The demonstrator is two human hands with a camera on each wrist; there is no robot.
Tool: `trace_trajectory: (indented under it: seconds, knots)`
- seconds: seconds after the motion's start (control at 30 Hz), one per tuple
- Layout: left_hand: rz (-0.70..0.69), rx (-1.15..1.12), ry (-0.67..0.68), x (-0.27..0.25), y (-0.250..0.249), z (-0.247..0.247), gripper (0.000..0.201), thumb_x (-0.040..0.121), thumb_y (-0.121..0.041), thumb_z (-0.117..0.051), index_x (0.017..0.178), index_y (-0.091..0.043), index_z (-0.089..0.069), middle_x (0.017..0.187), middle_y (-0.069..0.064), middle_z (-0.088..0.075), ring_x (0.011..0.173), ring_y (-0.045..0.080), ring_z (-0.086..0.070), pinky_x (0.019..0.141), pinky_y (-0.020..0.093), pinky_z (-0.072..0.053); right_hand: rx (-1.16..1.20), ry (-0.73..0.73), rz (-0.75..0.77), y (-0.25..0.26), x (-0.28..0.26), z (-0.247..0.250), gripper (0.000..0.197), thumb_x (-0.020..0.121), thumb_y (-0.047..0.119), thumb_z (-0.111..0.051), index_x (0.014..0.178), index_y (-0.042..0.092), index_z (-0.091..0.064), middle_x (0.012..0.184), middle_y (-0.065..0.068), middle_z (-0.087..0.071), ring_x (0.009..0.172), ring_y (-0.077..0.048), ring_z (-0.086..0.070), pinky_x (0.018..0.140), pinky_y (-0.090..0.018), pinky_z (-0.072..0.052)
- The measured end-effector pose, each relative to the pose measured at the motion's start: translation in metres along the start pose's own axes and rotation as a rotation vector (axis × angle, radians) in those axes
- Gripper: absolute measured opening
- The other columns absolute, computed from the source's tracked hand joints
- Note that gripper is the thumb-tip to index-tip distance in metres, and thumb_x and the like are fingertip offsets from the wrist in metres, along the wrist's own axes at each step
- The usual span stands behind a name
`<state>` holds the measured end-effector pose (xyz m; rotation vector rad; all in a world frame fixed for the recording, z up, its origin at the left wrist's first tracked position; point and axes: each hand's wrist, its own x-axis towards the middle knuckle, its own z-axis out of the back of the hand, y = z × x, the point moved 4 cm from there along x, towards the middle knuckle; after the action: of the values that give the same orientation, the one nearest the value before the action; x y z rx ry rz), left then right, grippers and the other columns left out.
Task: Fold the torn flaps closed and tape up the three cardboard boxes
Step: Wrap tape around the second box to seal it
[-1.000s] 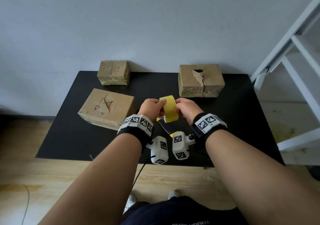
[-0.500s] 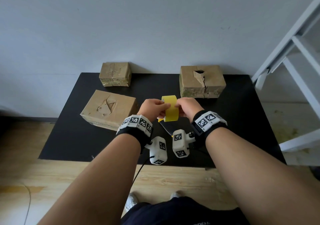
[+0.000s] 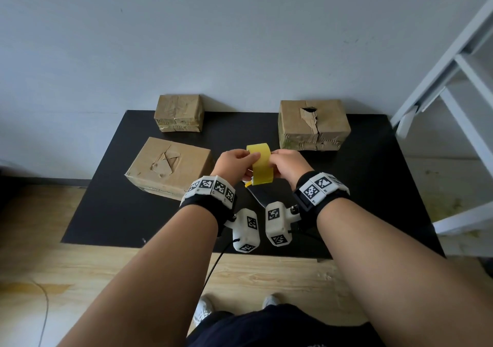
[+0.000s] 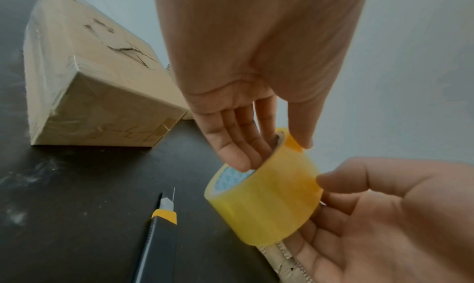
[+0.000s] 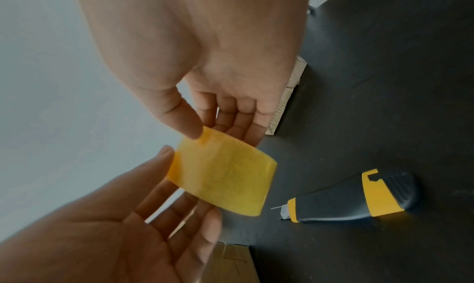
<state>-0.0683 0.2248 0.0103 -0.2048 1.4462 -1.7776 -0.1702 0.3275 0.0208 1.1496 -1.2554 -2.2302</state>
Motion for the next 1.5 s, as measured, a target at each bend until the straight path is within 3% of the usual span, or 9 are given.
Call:
trace_trajectory:
  seconds: [0.1, 0.23, 0.43, 0.63, 0.87, 1.0, 1.13, 1.27, 1.5]
  knots:
    - [-0.011, -0.037, 0.042, -0.003, 0.001, -0.003, 0.033, 0.09, -0.025, -0.068, 0.121, -0.015, -0.066, 0.088, 0.005, -0.07, 0.075, 0.015, -0.065, 0.08, 0.035, -0.059, -0.043, -0.019, 0.007, 0.004, 0.004, 0.003, 0.021, 0.092, 0.01, -0.051, 0.103, -0.002, -0.065, 0.109, -0.023, -0.061, 0.11, -0.038, -0.058, 0.101, -0.051, -0.046]
    - [-0.044, -0.074, 0.056, -0.007, -0.005, -0.006, 0.028, 0.09, -0.016, -0.068, 0.118, -0.012, -0.068, 0.086, 0.006, -0.07, 0.068, 0.011, -0.065, 0.075, 0.027, -0.058, -0.11, -0.021, 0.005, 0.007, 0.004, 0.007, 0.024, 0.094, 0.01, -0.049, 0.106, -0.005, -0.063, 0.103, -0.019, -0.056, 0.111, -0.037, -0.056, 0.102, -0.049, -0.044]
    - [-0.028, -0.114, 0.005, -0.004, -0.005, -0.008, 0.012, 0.09, -0.017, -0.067, 0.099, -0.009, -0.071, 0.096, 0.026, -0.07, 0.077, 0.027, -0.065, 0.084, 0.045, -0.058, -0.058, -0.016, 0.017, 0.003, -0.001, 0.009, 0.031, 0.091, 0.007, -0.05, 0.118, 0.01, -0.064, 0.109, -0.011, -0.061, 0.107, -0.026, -0.058, 0.101, -0.043, -0.047]
    - [0.059, -0.16, -0.009, 0.006, 0.002, -0.005, 0.034, 0.091, -0.022, -0.067, 0.113, 0.003, -0.066, 0.088, 0.02, -0.069, 0.078, 0.028, -0.065, 0.086, 0.046, -0.057, 0.023, 0.017, 0.01, 0.0, -0.004, 0.009, 0.031, 0.093, 0.006, -0.05, 0.119, 0.011, -0.066, 0.106, -0.008, -0.062, 0.099, -0.021, -0.06, 0.09, -0.033, -0.054]
    - [0.042, 0.0, 0.116, 0.004, -0.002, -0.009, 0.018, 0.089, -0.02, -0.069, 0.104, -0.011, -0.07, 0.086, 0.007, -0.072, 0.074, 0.016, -0.068, 0.083, 0.034, -0.058, 0.015, -0.049, -0.055, 0.001, 0.003, 0.013, 0.013, 0.09, 0.011, -0.053, 0.08, 0.006, -0.06, 0.095, -0.017, -0.062, 0.092, -0.031, -0.064, 0.086, -0.041, -0.055]
    - [0.034, 0.034, 0.106, 0.006, 0.001, -0.009, 0.021, 0.088, -0.022, -0.07, 0.106, -0.009, -0.07, 0.082, 0.005, -0.071, 0.071, 0.012, -0.067, 0.079, 0.029, -0.058, 0.015, -0.071, -0.101, 0.001, 0.003, 0.015, 0.012, 0.088, 0.011, -0.053, 0.079, 0.007, -0.06, 0.105, -0.022, -0.065, 0.101, -0.037, -0.064, 0.095, -0.049, -0.052]
    - [0.041, -0.05, 0.071, 0.006, -0.002, -0.011, 0.012, 0.089, -0.018, -0.07, 0.095, -0.007, -0.07, 0.081, 0.01, -0.071, 0.07, 0.017, -0.069, 0.074, 0.029, -0.059, -0.074, -0.04, -0.072, 0.004, 0.0, 0.012, 0.028, 0.091, 0.007, -0.048, 0.111, -0.007, -0.061, 0.109, -0.025, -0.06, 0.112, -0.041, -0.057, 0.101, -0.051, -0.045]
    - [0.081, -0.154, 0.021, 0.012, -0.004, -0.009, 0.024, 0.089, -0.017, -0.07, 0.102, 0.003, -0.069, 0.086, 0.016, -0.072, 0.079, 0.025, -0.071, 0.081, 0.038, -0.059, -0.102, -0.035, -0.015, 0.007, -0.004, 0.013, 0.022, 0.086, 0.003, -0.049, 0.102, 0.011, -0.062, 0.1, -0.012, -0.06, 0.103, -0.03, -0.059, 0.097, -0.046, -0.049]
    - [0.134, -0.159, 0.002, 0.017, -0.002, -0.003, 0.03, 0.093, -0.023, -0.064, 0.107, 0.004, -0.066, 0.083, 0.015, -0.07, 0.078, 0.027, -0.069, 0.082, 0.041, -0.059, -0.071, -0.036, -0.01, 0.005, -0.003, 0.01, 0.01, 0.089, 0.013, -0.052, 0.086, 0.012, -0.062, 0.089, -0.009, -0.059, 0.103, -0.033, -0.06, 0.097, -0.048, -0.05]
